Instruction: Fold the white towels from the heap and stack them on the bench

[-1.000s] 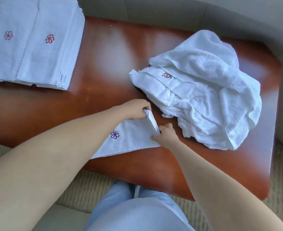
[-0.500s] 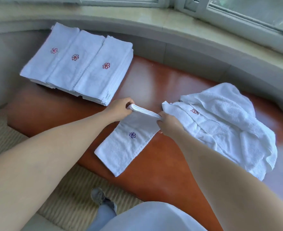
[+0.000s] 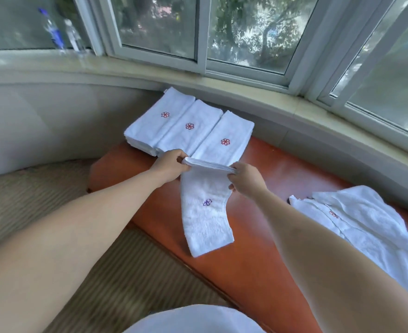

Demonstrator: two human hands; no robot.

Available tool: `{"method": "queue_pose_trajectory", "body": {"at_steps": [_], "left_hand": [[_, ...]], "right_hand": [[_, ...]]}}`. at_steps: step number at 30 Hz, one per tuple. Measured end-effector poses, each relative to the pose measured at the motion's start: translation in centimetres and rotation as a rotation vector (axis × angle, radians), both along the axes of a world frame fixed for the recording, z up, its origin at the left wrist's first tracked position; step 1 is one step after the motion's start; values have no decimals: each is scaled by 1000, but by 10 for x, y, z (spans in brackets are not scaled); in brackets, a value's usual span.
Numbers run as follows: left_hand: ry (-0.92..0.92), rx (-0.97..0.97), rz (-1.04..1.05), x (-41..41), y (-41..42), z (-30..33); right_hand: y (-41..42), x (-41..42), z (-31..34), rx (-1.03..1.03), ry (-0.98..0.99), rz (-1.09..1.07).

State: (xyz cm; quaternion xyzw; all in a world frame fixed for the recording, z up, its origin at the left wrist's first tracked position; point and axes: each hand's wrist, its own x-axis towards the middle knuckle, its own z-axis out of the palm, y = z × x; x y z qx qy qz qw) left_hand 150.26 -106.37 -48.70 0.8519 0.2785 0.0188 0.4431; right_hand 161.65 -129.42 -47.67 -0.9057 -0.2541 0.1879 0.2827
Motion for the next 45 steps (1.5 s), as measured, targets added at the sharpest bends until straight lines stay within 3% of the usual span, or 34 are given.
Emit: {"method": "queue_pose_trajectory", "body": {"at_steps": [5, 16, 34, 45], "left_hand": [[-71, 2, 57, -40, 54, 24], [-236, -62, 155, -55, 159, 77], [-371, 0, 237, 63, 319, 150], [-389, -50, 176, 162, 392, 114]], "right_hand": [[63, -26, 29, -36, -97, 63], [171, -26, 78, 82, -57, 53], [339, 75, 132, 300, -47, 37], [404, 139, 99, 346, 59, -114]]}}
